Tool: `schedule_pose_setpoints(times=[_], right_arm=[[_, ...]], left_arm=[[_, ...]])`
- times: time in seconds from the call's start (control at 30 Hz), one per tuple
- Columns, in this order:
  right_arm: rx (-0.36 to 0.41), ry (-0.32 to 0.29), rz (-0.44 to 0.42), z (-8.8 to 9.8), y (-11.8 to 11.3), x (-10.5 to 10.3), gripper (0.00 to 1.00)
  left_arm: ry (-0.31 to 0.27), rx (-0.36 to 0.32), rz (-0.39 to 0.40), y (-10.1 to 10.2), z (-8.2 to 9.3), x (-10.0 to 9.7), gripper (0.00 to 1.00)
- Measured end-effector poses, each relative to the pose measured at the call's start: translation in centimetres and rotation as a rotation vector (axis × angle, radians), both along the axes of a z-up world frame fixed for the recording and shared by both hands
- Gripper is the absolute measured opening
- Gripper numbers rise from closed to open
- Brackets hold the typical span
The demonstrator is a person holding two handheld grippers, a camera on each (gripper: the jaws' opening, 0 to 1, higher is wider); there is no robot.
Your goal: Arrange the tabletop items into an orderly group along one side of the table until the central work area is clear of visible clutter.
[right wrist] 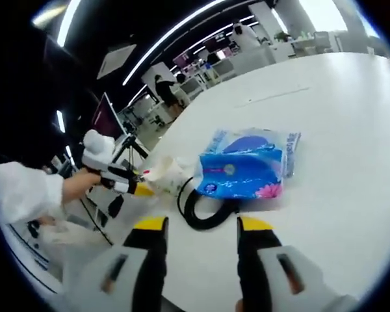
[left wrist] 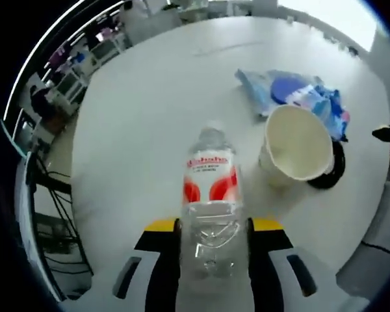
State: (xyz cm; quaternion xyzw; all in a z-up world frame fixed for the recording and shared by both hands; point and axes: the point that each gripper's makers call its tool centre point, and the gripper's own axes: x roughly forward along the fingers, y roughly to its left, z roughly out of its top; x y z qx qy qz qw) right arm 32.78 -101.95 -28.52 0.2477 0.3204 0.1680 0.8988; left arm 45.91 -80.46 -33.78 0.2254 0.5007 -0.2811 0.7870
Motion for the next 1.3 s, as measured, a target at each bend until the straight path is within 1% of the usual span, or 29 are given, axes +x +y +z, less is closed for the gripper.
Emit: schedule_pose_setpoints(times=[0.13, 0.2, 0.23, 0.27, 0.33, 0.4, 0.5, 0.53, 0.57, 0.6, 0.63, 0.67, 0.77, 0.8, 0.9, 0.97, 1.03, 1.07, 1.1, 1.2, 1.3], right_arm=[[0.027, -0.036, 0.004, 1.6, 0.8, 0.9, 0.38], [0.034, -0.052, 0.009, 2.5, 1.0, 1.6, 0.38], [0.044, -0.063, 0.01, 3.0, 1.1, 2.1, 0.38], [0.058, -0.073, 0.013, 3.5, 1.3, 2.6, 0.38], [0.085, -0.088, 0.019, 4.6, 1.7, 3.9, 0.37], [0.093, -0.102, 0.031, 5.5, 1.9, 5.5, 0.36], [0.105, -0.098, 0.034, 6.4, 2.1, 7.8, 0.34], [0.103, -0.091, 0.032, 6.8, 2.1, 8.8, 0.33], [0.091, -0.1, 0.042, 7.0, 2.2, 9.5, 0.32], [0.069, -0.108, 0.074, 7.4, 2.4, 10.3, 0.32], [0.059, -0.109, 0.089, 7.6, 2.5, 11.0, 0.33], [0.04, -0.123, 0.111, 8.0, 2.6, 12.0, 0.33], [-0.001, -0.135, 0.159, 8.7, 3.0, 13.6, 0.34], [-0.018, -0.14, 0.182, 8.8, 3.2, 14.4, 0.34], [-0.03, -0.125, 0.213, 8.8, 4.0, 15.4, 0.34], [-0.023, -0.1, 0.22, 8.4, 4.5, 15.9, 0.33], [-0.076, -0.08, 0.236, 7.4, 4.7, 16.1, 0.33], [-0.09, -0.068, 0.241, 7.0, 4.9, 16.2, 0.32], [-0.093, -0.046, 0.247, 6.5, 5.2, 16.3, 0.32], [-0.073, -0.01, 0.237, 5.5, 5.8, 17.0, 0.33], [-0.079, 0.002, 0.246, 4.8, 6.5, 17.4, 0.33]], left_arm=[[0.004, 0.009, -0.006, 0.0, -0.2, 0.0, 0.35], [0.011, 0.002, 0.001, -0.1, -0.2, -0.1, 0.35], [0.023, -0.007, 0.014, 0.0, -0.4, -0.1, 0.35], [0.022, -0.01, 0.015, 0.0, -0.4, -0.1, 0.35], [0.032, -0.015, 0.021, 0.1, -0.8, -0.2, 0.36], [0.033, -0.016, 0.022, 0.2, -0.9, -0.3, 0.36], [0.038, -0.029, 0.03, 0.2, -1.1, -0.3, 0.36], [0.039, -0.03, 0.03, 0.2, -1.2, -0.3, 0.36], [0.039, -0.032, 0.029, 0.2, -1.2, -0.3, 0.36], [0.041, -0.034, 0.03, 0.2, -1.2, -0.3, 0.36], [0.042, -0.037, 0.032, 0.2, -1.2, -0.3, 0.36], [0.041, -0.043, 0.035, 0.1, -1.2, -0.2, 0.36], [0.042, -0.05, 0.039, 0.0, -1.2, -0.2, 0.36], [0.043, -0.06, 0.047, 0.0, -1.2, -0.1, 0.36], [0.043, -0.065, 0.05, 0.0, -1.3, 0.1, 0.36], [0.043, -0.067, 0.051, -0.1, -1.4, 0.3, 0.36], [0.046, -0.075, 0.056, -0.2, -1.4, 0.5, 0.37], [0.046, -0.077, 0.058, -0.3, -1.4, 0.6, 0.37], [0.046, -0.078, 0.059, -0.4, -1.4, 0.7, 0.37], [0.039, -0.074, 0.05, -0.5, -1.5, 1.0, 0.37], [0.039, -0.075, 0.047, -0.6, -1.7, 1.3, 0.37]])
